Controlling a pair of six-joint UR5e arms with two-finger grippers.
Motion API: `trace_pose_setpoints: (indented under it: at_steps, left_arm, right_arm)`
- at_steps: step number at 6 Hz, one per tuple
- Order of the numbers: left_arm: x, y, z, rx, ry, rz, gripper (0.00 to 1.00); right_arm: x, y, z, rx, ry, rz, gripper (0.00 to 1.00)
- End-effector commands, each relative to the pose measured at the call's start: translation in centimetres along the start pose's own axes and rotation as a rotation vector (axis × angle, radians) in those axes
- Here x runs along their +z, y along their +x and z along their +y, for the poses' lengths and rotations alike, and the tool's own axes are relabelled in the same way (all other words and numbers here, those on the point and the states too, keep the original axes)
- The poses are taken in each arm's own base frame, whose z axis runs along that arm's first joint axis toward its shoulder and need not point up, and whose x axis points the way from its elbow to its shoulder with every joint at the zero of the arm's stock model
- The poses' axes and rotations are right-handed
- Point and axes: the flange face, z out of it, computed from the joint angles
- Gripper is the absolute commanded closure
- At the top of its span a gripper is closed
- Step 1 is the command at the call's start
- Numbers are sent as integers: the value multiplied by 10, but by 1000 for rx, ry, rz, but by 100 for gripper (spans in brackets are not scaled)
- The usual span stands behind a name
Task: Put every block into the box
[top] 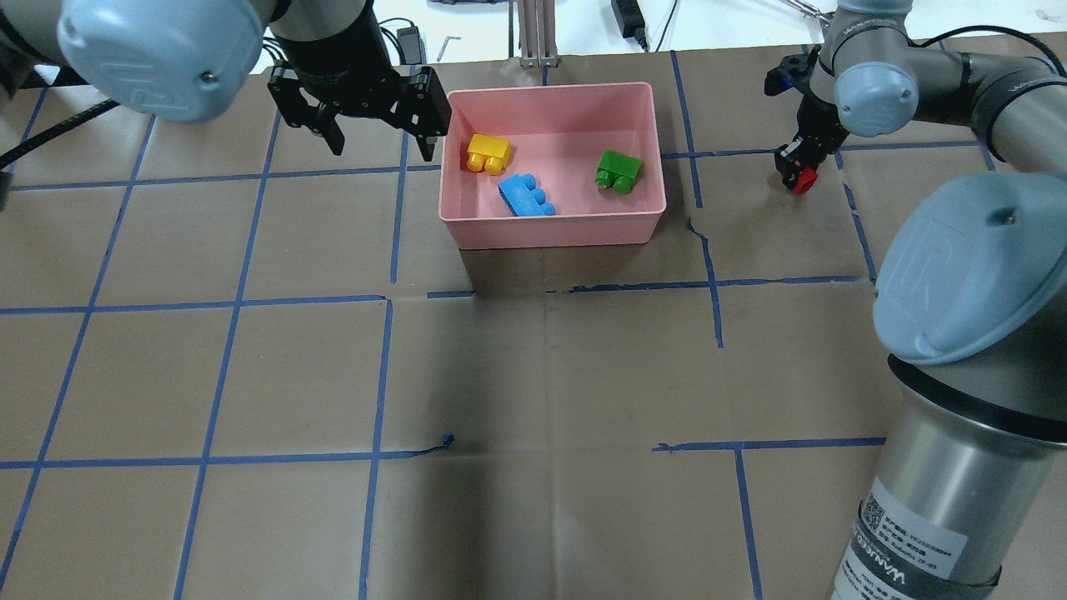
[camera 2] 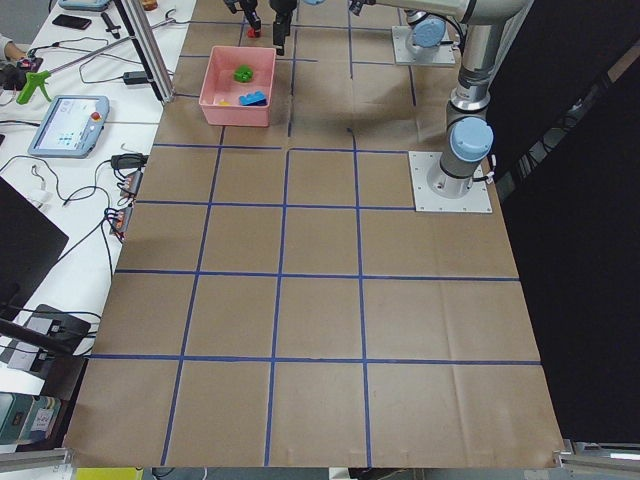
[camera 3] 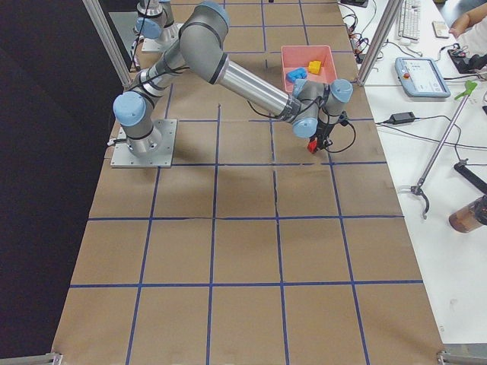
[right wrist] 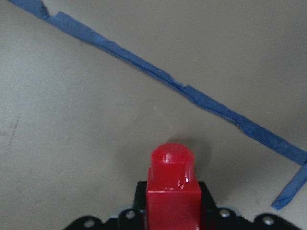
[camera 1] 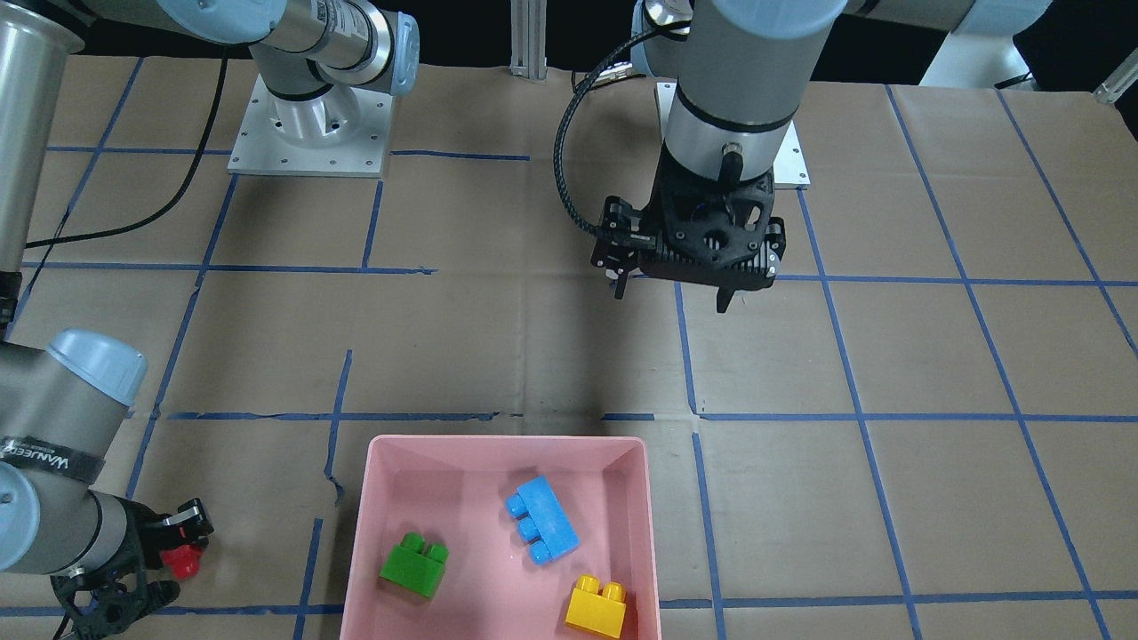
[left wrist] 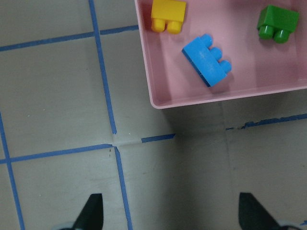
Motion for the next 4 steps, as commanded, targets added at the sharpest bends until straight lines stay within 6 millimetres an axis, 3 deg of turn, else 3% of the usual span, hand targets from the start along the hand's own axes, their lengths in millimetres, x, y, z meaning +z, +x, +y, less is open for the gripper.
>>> trace_pose_setpoints:
  at_steps: [1, 3, 4]
  left_arm:
    - [-8, -22, 19, -32, -53, -2, 0]
    - [-10, -50, 19, -83, -46, 0, 0]
    - [-11, -50, 18, -94, -41, 2, 0]
  right_arm:
    - [-37, 1, 0, 37, 36, 33, 89]
    - [-123, -12, 0, 174, 64, 16, 88]
    - [-156, -46, -24, 219, 79, -18, 88]
